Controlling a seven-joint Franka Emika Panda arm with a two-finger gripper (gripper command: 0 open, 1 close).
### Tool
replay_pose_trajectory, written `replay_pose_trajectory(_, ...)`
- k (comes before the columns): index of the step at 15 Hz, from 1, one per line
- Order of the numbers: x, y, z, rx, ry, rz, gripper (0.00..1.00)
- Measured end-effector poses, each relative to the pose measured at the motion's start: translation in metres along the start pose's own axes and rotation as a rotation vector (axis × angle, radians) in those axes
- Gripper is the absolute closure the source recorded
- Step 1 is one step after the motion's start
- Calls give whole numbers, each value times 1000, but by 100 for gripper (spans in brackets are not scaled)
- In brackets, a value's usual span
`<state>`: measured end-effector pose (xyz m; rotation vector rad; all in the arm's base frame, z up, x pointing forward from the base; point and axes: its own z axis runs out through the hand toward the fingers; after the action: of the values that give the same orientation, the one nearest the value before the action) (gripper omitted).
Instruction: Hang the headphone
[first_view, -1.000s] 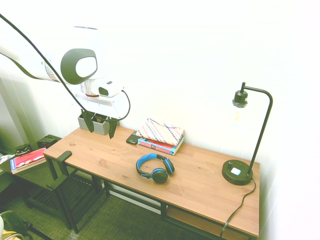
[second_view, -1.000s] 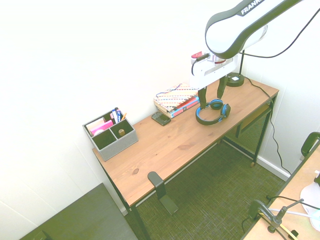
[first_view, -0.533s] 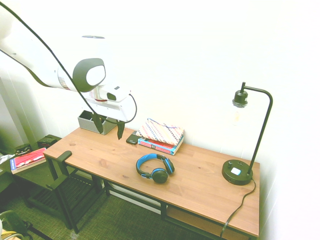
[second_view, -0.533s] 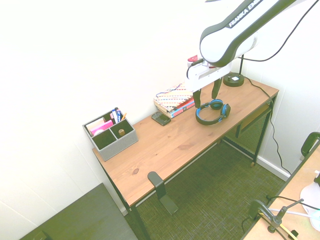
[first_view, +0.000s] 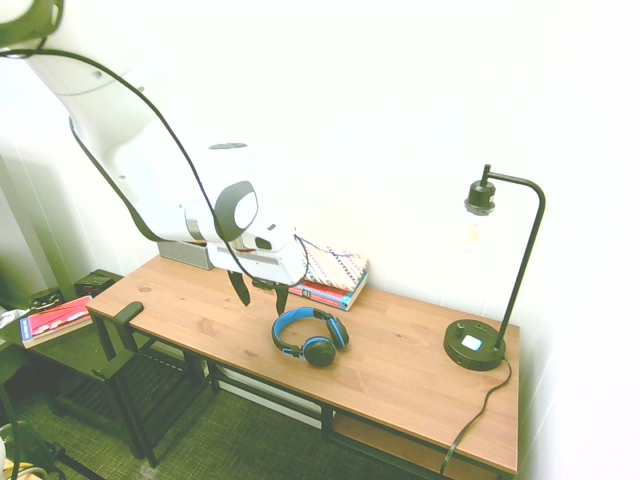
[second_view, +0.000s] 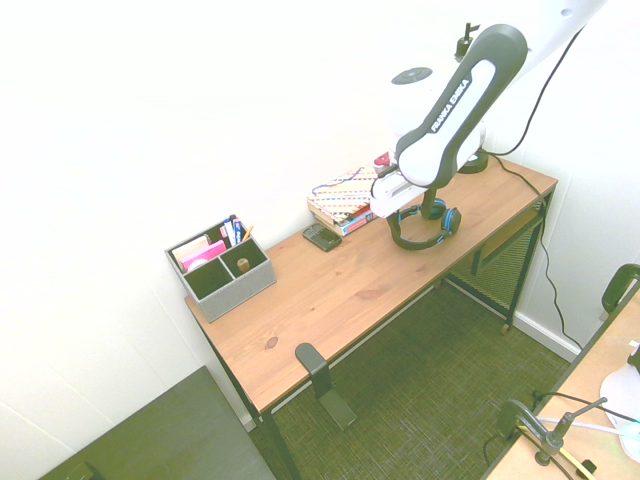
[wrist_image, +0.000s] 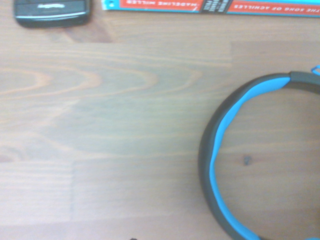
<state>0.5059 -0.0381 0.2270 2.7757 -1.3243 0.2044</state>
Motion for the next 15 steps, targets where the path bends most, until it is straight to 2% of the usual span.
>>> replay_pose_trajectory(7, 22, -11, 42, 32, -24, 17, 0)
replay_pose_trajectory(8, 25, -13, 45, 35, -29, 17, 100)
replay_pose_trajectory(15, 41, -26, 57, 45, -51, 14, 100)
